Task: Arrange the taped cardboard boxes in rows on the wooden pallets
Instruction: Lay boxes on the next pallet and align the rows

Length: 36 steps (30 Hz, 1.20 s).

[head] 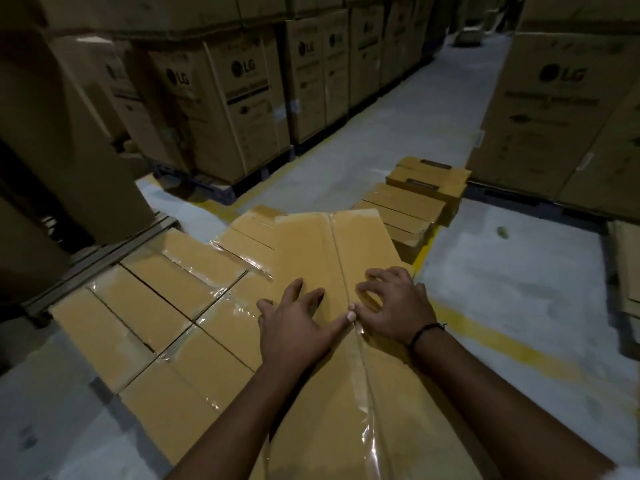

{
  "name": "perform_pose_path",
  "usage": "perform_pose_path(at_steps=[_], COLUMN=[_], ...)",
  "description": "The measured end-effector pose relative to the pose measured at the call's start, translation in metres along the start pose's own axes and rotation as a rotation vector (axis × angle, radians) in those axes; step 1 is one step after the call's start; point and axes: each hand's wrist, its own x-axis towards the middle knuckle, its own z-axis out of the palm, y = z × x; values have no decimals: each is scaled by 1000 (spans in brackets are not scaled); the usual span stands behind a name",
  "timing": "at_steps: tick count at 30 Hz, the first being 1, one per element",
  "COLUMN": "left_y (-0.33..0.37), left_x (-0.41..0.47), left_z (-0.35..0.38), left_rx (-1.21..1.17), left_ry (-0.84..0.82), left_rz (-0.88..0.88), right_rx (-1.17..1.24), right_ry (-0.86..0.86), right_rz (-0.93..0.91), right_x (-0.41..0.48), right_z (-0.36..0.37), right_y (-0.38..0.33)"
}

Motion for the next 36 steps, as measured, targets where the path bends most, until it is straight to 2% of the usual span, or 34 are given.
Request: perform_pose_path(at_steps=[7, 12, 20, 32, 36], left_y=[88, 122, 128, 128, 117], left_x=[53, 84, 146, 282, 313], left_z=[38, 59, 81, 114, 122], left_rx=[-77, -86, -105, -262, -253], left_ry=[93, 143, 193, 174, 171], left_rz=[-129, -224, -311, -317, -396], right_rx=[33, -41, -66, -166, -165], right_ry=[-85, -123, -157, -178, -230], right_rz=[-126, -245, -360, -373, -419], right_x=[80, 138, 224, 372, 409], right_z=[-42, -63, -54, -42, -21], right_y=[88, 117, 133, 162, 158])
